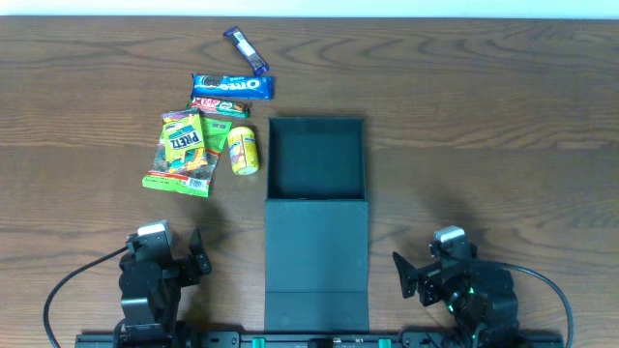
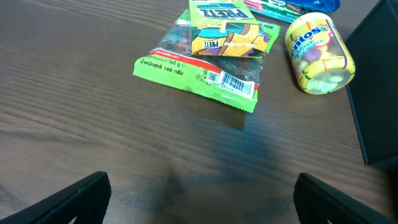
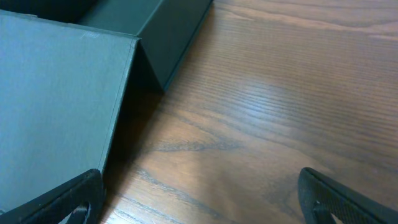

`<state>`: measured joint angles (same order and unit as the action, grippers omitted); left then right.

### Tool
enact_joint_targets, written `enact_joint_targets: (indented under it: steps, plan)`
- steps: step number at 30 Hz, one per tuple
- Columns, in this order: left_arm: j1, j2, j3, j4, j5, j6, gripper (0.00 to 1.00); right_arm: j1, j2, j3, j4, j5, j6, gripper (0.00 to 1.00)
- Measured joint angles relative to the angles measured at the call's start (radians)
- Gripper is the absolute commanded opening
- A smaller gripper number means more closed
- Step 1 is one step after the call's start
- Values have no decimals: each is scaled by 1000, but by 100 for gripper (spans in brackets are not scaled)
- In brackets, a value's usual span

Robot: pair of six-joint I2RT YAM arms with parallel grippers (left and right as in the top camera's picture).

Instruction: Pack container

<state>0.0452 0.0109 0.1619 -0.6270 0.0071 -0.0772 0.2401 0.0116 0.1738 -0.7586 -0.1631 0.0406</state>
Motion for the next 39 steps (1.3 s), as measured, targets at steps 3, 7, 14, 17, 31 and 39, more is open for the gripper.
enact_joint_targets:
  steps: [3,7,14,17,31,39]
  plan:
    - [0,0,0,0,0,0,95,0,0,0,0,0,0,99]
    - [0,0,0,0,0,0,95,0,0,0,0,0,0,99]
    - [0,0,-1,96,185,-176,95,0,0,0,0,0,0,99]
    - [1,0,-3,164,295,-317,95,0,0,0,0,0,0,99]
    - [1,457,181,444,347,-129,96,0,0,-1,1,0,0,99]
    - [1,1122,602,415,240,63,95,0,0,-1,0,0,0,99]
